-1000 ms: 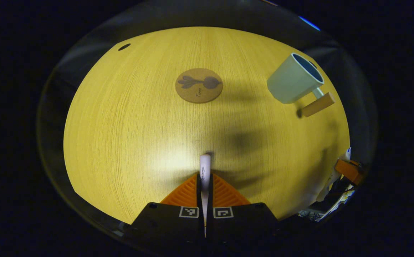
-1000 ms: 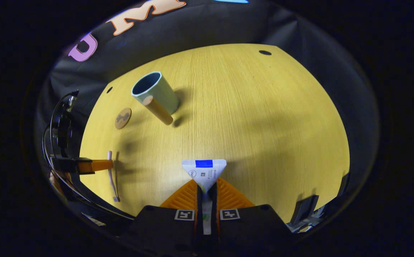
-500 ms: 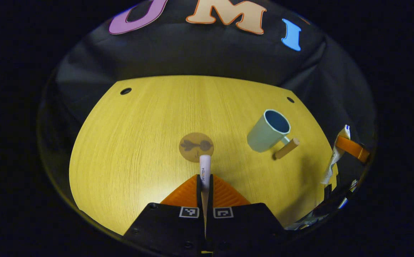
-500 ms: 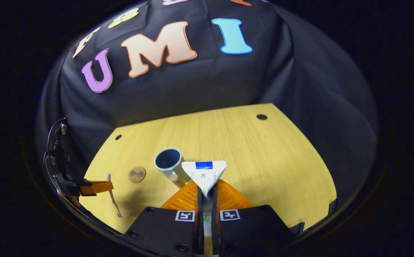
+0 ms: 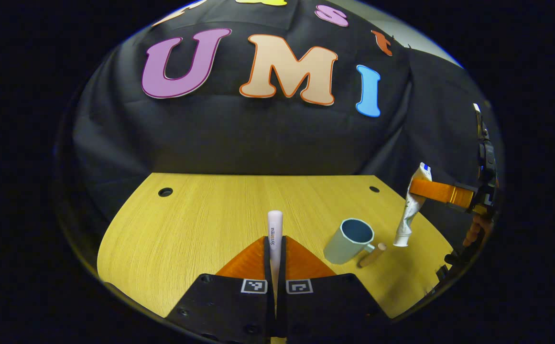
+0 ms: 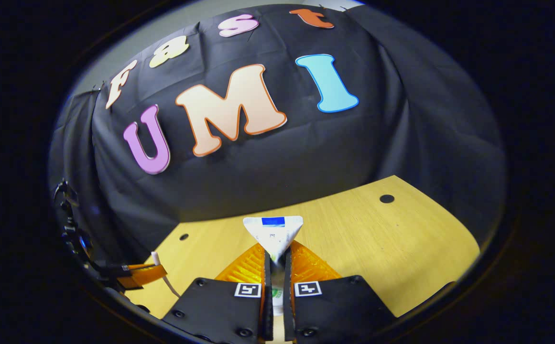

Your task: Put the toothbrush and toothpaste on the desktop into the cup, then pick up the cup and place it on the coaster on the desktop.

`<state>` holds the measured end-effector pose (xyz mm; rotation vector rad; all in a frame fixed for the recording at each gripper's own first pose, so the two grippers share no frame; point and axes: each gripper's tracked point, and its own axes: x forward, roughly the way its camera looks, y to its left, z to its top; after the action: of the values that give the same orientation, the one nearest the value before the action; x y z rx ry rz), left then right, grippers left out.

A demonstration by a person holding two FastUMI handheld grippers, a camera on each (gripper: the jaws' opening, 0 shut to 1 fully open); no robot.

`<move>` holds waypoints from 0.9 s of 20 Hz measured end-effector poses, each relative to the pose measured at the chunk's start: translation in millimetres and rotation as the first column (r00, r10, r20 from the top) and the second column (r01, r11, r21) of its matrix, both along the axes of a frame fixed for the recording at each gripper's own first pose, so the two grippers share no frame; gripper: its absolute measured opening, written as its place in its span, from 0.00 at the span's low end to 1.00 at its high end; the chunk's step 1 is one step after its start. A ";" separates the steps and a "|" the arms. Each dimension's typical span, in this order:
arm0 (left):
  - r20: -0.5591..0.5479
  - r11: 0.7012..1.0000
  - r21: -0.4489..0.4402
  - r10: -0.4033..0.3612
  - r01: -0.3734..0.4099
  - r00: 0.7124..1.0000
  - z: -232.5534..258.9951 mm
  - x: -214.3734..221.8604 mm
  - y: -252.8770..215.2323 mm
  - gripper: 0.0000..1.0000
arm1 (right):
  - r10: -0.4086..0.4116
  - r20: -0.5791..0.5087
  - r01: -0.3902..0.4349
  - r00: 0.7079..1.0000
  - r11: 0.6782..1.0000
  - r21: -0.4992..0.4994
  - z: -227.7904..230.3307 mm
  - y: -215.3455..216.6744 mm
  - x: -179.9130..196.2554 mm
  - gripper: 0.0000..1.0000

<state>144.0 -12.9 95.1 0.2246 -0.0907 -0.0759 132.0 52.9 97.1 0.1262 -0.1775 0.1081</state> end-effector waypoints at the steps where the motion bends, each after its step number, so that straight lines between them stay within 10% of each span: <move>1: 0.035 1.000 -0.006 -0.011 0.011 0.999 9.7 3.9 -1.4 0.00 | 0.002 0.024 -0.003 1.000 1.000 0.013 6.8 1.2 6.9 0.11; 18: 0.282 0.966 -0.018 -0.243 0.258 0.928 70.6 41.7 -48.0 0.00 | 0.011 0.040 -0.010 0.999 0.999 -0.031 -65.1 25.5 72.8 0.16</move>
<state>185.8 -60.9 165.6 0.1661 -0.4018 -0.2972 204.8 78.4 32.0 0.0940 -0.2149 0.1235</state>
